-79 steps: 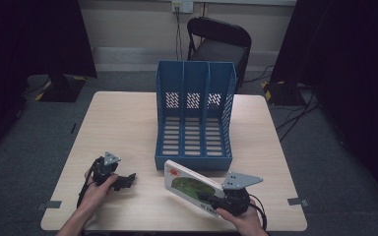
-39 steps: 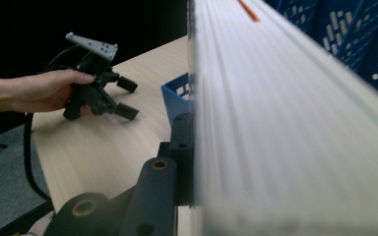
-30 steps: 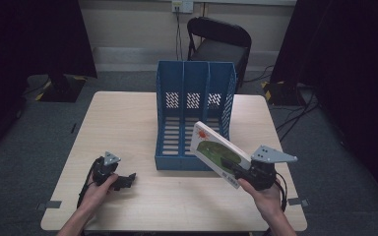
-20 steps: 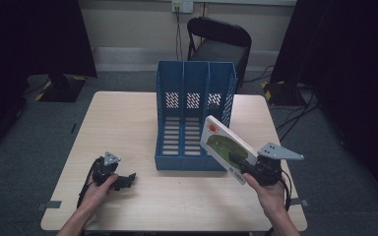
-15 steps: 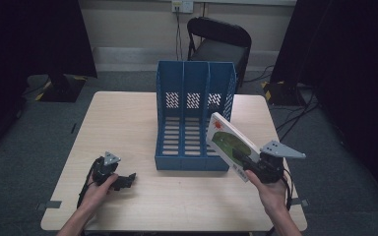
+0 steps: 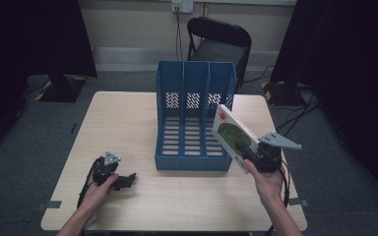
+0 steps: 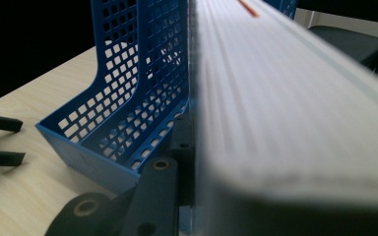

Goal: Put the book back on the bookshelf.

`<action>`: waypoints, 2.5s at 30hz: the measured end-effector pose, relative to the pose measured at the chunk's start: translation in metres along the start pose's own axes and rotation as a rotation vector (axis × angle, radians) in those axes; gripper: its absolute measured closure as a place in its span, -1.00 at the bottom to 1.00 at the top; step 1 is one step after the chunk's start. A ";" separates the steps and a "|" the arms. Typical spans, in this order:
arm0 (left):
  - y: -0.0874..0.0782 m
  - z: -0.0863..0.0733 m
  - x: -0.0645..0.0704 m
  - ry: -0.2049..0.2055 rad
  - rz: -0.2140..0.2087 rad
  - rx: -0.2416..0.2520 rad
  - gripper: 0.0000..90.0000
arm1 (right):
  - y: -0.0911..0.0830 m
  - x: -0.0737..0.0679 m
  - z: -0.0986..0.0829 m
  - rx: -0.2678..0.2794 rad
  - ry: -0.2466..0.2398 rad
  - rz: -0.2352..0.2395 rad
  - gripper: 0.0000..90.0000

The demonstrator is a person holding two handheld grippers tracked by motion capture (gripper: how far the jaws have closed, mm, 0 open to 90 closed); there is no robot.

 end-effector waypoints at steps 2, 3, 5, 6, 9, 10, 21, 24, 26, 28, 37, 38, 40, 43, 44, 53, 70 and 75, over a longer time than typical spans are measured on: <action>0.000 0.000 0.000 0.000 0.000 0.000 -1.00 | 0.005 0.001 0.002 -0.002 0.002 -0.019 0.70; 0.000 0.000 0.000 0.000 0.000 0.000 -1.00 | 0.008 0.001 0.003 0.001 0.007 -0.027 0.70; 0.000 0.000 0.000 0.000 0.000 0.000 -1.00 | 0.012 0.002 0.006 0.007 0.021 -0.043 0.70; 0.000 0.000 0.000 0.000 0.000 0.000 -1.00 | 0.014 0.003 0.007 0.012 0.029 -0.051 0.70; 0.000 0.000 0.000 0.000 -0.001 0.000 -1.00 | 0.021 0.006 0.013 0.023 0.068 -0.066 0.70; 0.000 0.000 0.000 0.000 -0.001 0.000 -1.00 | 0.023 0.007 0.014 0.023 0.070 -0.072 0.70; 0.000 0.000 0.000 0.003 -0.001 0.000 -1.00 | 0.054 0.001 0.019 0.005 0.082 -0.135 0.70; 0.000 0.000 0.000 0.002 -0.001 0.000 -1.00 | 0.061 0.000 0.019 0.005 0.085 -0.148 0.70; 0.000 0.000 0.000 0.002 -0.001 0.000 -1.00 | 0.066 -0.001 0.019 -0.002 0.088 -0.154 0.70; 0.000 0.000 0.000 0.002 -0.001 0.000 -1.00 | 0.071 -0.001 0.020 -0.003 0.079 -0.161 0.70; 0.000 0.000 0.000 0.003 -0.001 0.000 -1.00 | 0.088 -0.002 0.019 -0.004 0.083 -0.171 0.70; 0.000 0.000 0.000 0.003 -0.001 -0.001 -1.00 | 0.089 -0.002 0.019 -0.005 0.082 -0.178 0.70; 0.000 0.000 0.000 0.002 -0.001 0.000 -1.00 | 0.094 -0.001 0.018 -0.009 0.082 -0.179 0.70; 0.000 0.000 0.000 0.002 -0.002 0.000 -1.00 | 0.099 0.001 0.016 -0.014 0.079 -0.188 0.70; 0.000 0.000 0.000 0.002 -0.001 0.001 -1.00 | 0.101 0.002 0.015 -0.015 0.079 -0.190 0.70; 0.000 0.000 0.000 0.002 -0.002 0.001 -1.00 | 0.111 0.002 0.012 -0.024 0.046 -0.221 0.70; 0.000 0.000 0.000 0.002 -0.001 0.000 -1.00 | 0.128 0.008 0.000 -0.050 0.046 -0.266 0.70; 0.000 0.000 0.000 0.003 -0.001 0.000 -1.00 | 0.130 0.011 -0.002 -0.059 0.058 -0.277 0.70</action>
Point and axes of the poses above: each handheld gripper's, and its own axes: y roughly forward along the jaws, z roughly out of its top, x roughly to its right, the point moved 8 cm from there along y, roughly forward along the jaws, and after that the axes turned 7 degrees about y, right-handed, at the moved point
